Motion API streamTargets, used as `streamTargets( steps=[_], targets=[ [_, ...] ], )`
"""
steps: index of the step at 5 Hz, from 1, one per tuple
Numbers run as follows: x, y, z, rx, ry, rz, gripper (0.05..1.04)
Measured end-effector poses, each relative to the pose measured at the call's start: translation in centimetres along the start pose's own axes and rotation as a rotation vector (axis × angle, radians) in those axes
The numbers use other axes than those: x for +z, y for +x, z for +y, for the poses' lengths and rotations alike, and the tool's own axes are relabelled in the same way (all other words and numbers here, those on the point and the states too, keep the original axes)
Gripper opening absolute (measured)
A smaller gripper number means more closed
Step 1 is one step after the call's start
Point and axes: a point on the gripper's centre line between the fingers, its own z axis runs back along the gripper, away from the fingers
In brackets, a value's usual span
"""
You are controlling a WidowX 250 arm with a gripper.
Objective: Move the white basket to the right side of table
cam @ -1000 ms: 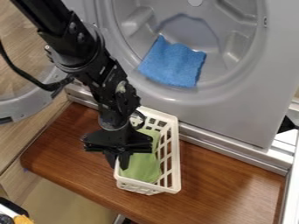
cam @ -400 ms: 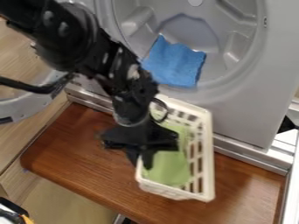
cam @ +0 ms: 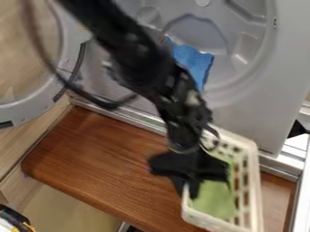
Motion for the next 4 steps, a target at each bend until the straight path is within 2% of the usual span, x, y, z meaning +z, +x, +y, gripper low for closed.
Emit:
streamTargets(
  steps=[2,3,4],
  targets=[
    [-2.9,0.1,-2.6,-0.081,-0.007,0.043,0.131],
    [-2.9,-0.6,-3.1,-0.132,0.031,0.053,0.334],
    [-2.7,-0.9,-2.7,-0.126,0.074,0.051,0.640]
  ],
)
